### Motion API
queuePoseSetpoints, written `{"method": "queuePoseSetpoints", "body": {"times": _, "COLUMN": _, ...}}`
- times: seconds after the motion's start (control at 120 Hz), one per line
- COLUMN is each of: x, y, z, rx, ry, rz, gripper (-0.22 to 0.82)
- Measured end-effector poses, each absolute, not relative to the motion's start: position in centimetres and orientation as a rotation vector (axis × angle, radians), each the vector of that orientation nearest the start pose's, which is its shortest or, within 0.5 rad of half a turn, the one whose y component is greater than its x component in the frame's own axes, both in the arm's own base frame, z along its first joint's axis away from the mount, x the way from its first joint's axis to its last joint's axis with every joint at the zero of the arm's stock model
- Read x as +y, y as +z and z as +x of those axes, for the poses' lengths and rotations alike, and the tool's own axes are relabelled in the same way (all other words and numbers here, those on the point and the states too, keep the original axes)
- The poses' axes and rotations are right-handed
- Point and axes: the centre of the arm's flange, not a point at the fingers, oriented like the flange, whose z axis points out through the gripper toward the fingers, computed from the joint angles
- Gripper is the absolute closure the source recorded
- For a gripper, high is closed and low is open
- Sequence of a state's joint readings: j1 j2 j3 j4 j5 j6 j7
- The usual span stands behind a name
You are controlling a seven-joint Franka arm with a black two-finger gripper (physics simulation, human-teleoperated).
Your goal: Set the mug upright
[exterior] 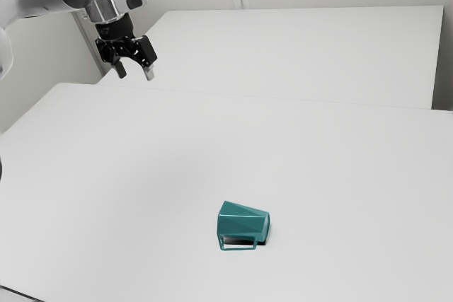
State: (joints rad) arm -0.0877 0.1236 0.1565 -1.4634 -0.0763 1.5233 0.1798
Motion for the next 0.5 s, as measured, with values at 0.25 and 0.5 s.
{"method": "queuePoseSetpoints", "body": {"times": 0.25, "x": 2.7, "y": 60.2, "z": 58.3, "rx": 0.181, "ry": 0.099, "rz": -3.204, "gripper": 0.00}}
{"method": "queuePoseSetpoints", "body": {"times": 0.5, "x": 0.7, "y": 55.0, "z": 55.1, "rx": 0.180, "ry": 0.291, "rz": -3.384, "gripper": 0.00}}
